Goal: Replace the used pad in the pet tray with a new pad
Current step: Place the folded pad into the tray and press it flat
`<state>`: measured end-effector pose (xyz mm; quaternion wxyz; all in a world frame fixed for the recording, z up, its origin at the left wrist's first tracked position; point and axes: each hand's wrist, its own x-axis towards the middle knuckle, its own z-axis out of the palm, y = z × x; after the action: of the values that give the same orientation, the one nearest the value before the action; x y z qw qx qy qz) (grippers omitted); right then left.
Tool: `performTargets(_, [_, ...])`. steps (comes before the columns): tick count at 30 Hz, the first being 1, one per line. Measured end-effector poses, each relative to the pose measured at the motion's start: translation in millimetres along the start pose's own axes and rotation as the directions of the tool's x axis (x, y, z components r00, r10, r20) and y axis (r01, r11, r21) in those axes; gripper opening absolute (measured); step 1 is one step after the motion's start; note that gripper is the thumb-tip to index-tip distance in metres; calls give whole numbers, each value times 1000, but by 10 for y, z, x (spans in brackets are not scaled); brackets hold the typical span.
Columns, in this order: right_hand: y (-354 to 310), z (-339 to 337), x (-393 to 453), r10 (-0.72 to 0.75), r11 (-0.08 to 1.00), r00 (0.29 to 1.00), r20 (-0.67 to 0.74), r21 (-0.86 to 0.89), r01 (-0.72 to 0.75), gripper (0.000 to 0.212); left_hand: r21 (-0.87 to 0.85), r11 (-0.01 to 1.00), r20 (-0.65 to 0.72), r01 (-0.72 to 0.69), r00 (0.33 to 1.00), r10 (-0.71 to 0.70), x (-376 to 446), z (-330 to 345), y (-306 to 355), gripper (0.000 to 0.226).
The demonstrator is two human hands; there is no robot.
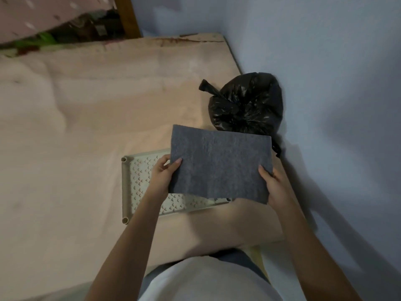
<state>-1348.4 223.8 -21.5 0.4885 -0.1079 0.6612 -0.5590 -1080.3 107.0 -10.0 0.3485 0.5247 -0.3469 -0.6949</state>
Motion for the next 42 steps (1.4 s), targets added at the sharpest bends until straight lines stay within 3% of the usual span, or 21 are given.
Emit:
performTargets(6, [-95,-245,54,-40,999,997,-61,21,41,22,-39,998,97,-54,994,57,-37,369,125,6])
performTargets(10, [-32,-210,75,-10,1000,1000,7,23,10,19,69,998,-10,14,1000,-14,-3,104,-18,6])
performTargets(13, [120,-64,86,41,998,996,74,-58,-37,30,133,990,-103,35,994,-21,-16,-186,-195,8])
performTargets(16, [248,137,88,36,988,996,79,-154,-24,28,231,972,-173,38,985,2,-49,-446,-322,13])
performTargets(25, [91,546,-107,-157,868,974,165,-447,215,11,424,902,-290,76,955,56,-6,-708,-439,11])
performTargets(29, [-132,812,-341,-235,798,927,293,-486,356,4,481,873,-319,83,944,86,-6,-756,-462,14])
performTargets(32, [-262,1084,-465,-247,789,875,417,-437,431,10,534,841,-339,86,933,120,-25,-815,-444,19])
performTargets(35, [-221,1254,-394,-182,812,869,461,-428,397,10,580,809,-365,89,917,161,-54,-844,-441,16])
performTargets(39, [3,1136,-103,-100,890,947,306,-397,223,12,631,768,-402,113,894,199,-103,-878,-440,15])
performTargets(42, [139,957,64,-10,879,977,213,-465,110,12,668,737,-394,106,890,228,-127,-903,-428,23])
